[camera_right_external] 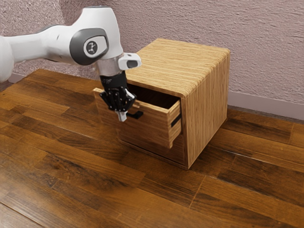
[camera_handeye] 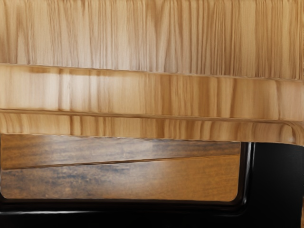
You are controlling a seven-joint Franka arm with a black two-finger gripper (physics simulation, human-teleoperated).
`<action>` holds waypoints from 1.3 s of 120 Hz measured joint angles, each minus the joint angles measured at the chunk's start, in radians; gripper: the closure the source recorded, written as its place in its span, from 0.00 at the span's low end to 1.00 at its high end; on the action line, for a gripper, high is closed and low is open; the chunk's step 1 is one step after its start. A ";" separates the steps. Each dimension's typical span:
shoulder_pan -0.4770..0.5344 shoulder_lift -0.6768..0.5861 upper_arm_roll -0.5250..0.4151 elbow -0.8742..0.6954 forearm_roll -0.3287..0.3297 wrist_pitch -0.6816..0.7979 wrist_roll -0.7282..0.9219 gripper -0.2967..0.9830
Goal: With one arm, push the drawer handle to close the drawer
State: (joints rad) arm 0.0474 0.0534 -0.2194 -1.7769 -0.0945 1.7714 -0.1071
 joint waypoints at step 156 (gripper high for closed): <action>-0.039 0.236 0.000 0.285 0.087 -0.002 0.050 0.77</action>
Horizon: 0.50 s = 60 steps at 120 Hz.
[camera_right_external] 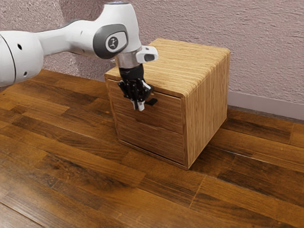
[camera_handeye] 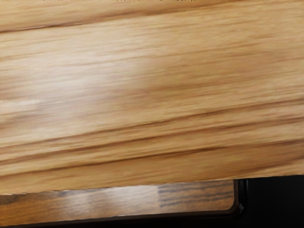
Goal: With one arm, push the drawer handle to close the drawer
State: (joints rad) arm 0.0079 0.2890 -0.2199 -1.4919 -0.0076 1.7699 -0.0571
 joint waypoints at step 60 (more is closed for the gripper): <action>0.021 -0.434 -0.037 -0.070 -0.059 -0.411 0.022 0.35</action>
State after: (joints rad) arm 0.0292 -0.1449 -0.2568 -1.5619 -0.0665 1.3594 -0.0349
